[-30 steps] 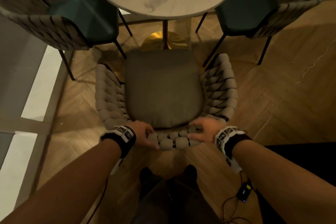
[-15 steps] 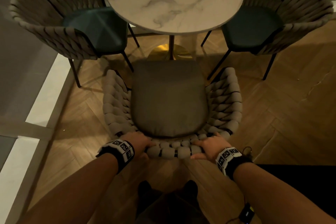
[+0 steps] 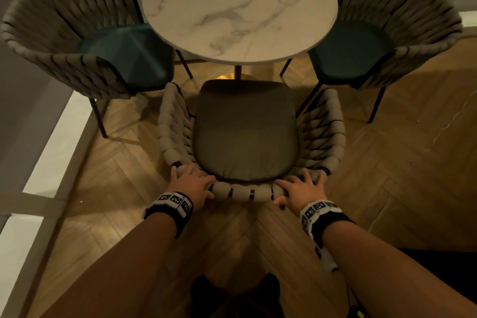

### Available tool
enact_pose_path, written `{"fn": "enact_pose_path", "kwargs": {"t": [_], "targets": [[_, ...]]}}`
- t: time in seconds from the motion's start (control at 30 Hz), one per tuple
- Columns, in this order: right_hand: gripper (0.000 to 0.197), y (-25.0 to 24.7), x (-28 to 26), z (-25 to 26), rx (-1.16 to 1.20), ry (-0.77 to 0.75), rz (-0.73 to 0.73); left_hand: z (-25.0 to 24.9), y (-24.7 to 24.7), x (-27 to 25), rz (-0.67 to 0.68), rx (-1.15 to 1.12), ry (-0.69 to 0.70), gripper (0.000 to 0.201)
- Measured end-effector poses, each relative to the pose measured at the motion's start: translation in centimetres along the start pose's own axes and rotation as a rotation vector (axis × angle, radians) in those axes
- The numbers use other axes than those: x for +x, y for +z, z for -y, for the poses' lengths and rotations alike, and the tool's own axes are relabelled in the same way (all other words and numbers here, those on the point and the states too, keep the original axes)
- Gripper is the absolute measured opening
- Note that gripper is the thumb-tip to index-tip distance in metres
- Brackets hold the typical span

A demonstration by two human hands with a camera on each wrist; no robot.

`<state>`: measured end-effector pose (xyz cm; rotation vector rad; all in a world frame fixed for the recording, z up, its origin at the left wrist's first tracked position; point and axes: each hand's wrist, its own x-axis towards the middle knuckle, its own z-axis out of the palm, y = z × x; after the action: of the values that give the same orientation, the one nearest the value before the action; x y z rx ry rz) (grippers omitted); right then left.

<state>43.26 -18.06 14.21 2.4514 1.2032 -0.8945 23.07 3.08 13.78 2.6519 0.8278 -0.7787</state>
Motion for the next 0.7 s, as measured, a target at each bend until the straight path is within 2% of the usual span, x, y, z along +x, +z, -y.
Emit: {"fn": "enact_pose_path", "kwargs": {"t": [0.3,0.7], "targets": [[0.064,-2.6,4.1,-2.1,0.02,-0.004,-0.035,-1.0,-1.9,3.4,-0.031,-0.07,-0.045,0.046],[0.063,-5.9,7.9,-2.5,-0.008,-0.027,-0.048,-0.3,-4.6,7.5,-0.006,-0.032,-0.077,0.047]]}}
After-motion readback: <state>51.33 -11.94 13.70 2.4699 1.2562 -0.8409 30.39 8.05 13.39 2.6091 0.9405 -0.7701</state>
